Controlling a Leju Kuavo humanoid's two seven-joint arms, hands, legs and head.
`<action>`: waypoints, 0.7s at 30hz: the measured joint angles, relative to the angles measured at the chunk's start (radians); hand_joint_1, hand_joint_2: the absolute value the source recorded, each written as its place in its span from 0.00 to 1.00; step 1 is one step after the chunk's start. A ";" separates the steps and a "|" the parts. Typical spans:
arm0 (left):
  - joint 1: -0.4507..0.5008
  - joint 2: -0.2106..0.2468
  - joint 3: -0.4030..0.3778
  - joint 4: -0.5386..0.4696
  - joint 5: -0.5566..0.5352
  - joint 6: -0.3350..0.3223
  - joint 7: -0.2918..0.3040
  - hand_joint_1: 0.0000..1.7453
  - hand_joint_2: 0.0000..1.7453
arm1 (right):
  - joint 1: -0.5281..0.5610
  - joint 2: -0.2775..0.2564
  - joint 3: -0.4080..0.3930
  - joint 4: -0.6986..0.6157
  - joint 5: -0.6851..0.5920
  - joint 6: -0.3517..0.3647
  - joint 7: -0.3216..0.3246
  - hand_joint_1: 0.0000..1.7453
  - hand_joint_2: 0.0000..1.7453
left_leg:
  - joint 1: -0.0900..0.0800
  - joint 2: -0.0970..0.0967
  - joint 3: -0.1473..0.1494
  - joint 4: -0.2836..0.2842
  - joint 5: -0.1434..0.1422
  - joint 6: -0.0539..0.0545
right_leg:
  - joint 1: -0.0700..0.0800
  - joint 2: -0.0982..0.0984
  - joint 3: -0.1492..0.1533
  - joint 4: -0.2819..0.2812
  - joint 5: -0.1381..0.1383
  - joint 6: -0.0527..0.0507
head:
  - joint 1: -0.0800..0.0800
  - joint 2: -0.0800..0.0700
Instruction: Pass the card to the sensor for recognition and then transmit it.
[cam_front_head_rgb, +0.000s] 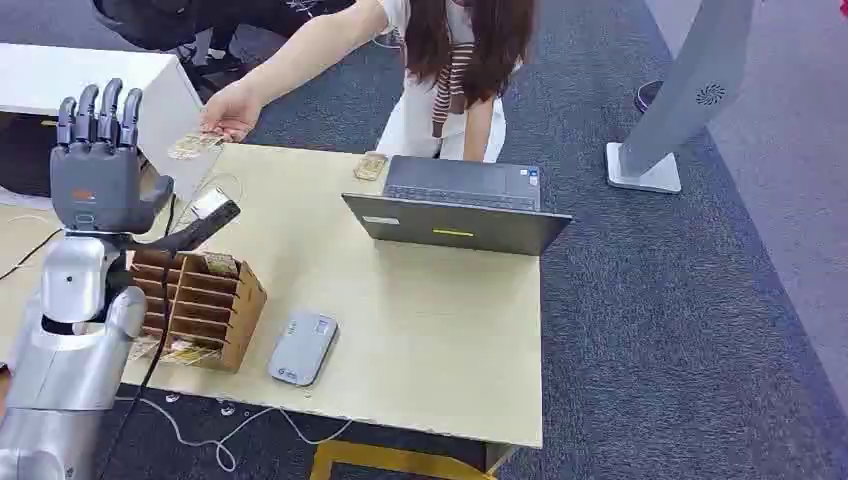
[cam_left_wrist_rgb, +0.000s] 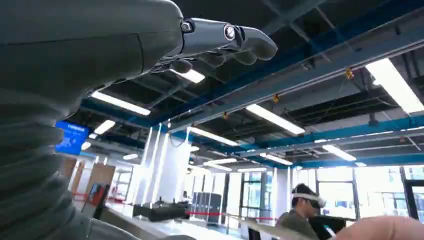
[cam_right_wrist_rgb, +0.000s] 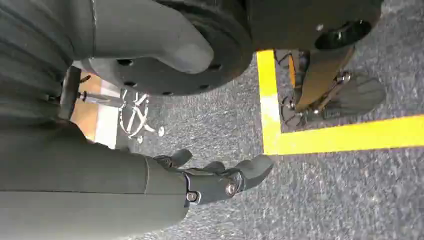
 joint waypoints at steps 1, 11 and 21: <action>-0.001 0.000 -0.010 0.006 -0.012 0.005 0.007 0.00 1.00 | -0.002 0.000 0.002 0.000 0.003 0.003 0.000 0.00 1.00 | 0.000 0.000 0.000 0.000 0.000 0.000 | 0.000 0.000 0.000 0.000 0.000 0.000 | 0.000 0.000; -0.011 0.000 -0.064 0.051 -0.022 0.012 0.028 0.00 1.00 | -0.009 0.000 0.010 0.000 0.011 0.007 0.013 0.00 1.00 | 0.000 0.001 0.000 0.000 0.000 0.000 | 0.000 0.001 0.000 0.000 0.000 0.000 | 0.000 0.000; -0.016 -0.011 -0.094 0.065 -0.023 0.012 0.031 0.00 1.00 | -0.010 0.000 0.011 0.000 0.011 0.009 0.013 0.00 1.00 | 0.000 0.001 0.000 0.000 0.000 0.000 | 0.000 0.001 0.000 0.000 0.000 0.000 | 0.000 0.000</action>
